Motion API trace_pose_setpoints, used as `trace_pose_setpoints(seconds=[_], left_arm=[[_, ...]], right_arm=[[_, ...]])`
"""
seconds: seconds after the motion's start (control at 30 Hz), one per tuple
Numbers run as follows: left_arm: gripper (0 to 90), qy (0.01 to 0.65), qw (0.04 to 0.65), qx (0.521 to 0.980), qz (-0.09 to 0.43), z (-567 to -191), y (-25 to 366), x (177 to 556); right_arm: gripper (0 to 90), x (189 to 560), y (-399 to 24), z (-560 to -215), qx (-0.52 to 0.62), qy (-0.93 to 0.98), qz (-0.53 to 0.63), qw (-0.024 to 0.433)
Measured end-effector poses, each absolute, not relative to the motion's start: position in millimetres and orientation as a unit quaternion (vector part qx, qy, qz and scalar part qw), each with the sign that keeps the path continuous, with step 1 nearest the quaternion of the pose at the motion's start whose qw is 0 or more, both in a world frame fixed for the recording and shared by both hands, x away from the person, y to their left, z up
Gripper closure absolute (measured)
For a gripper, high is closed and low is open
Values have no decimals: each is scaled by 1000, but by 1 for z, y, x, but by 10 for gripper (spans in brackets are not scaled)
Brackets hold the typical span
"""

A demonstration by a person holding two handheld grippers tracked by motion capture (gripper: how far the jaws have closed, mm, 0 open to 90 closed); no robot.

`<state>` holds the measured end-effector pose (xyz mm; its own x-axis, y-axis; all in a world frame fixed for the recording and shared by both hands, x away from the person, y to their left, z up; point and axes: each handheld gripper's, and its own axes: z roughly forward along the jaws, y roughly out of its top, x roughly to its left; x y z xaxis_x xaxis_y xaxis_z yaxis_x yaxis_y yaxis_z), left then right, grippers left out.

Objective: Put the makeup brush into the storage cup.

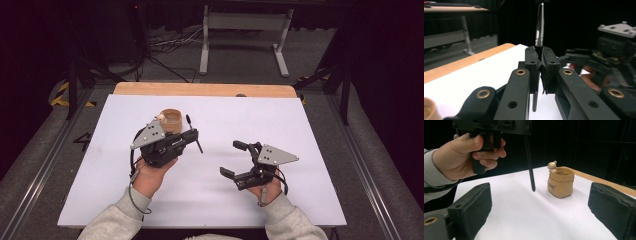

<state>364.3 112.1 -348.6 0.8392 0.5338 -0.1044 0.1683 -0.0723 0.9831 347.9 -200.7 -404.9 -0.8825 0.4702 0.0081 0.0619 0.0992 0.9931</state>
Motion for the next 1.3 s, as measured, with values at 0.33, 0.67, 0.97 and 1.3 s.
trace_pose_setpoints(seconds=[0.33, 0.67, 0.97, 1.3], left_arm=[[849, 267, 626, 711, 176, -339, 118, 373], [849, 304, 615, 696, 215, -339, 127, 387], [848, 324, 604, 686, 242, -336, 133, 400], [847, 347, 591, 678, 266, -334, 140, 413]], right_arm=[[34, 341, -221, -401, 204, 718, 643, 170], [0, 335, -238, -404, 221, 726, 627, 179], [0, 332, -247, -407, 234, 728, 618, 183], [0, 334, -250, -409, 240, 730, 609, 195]])
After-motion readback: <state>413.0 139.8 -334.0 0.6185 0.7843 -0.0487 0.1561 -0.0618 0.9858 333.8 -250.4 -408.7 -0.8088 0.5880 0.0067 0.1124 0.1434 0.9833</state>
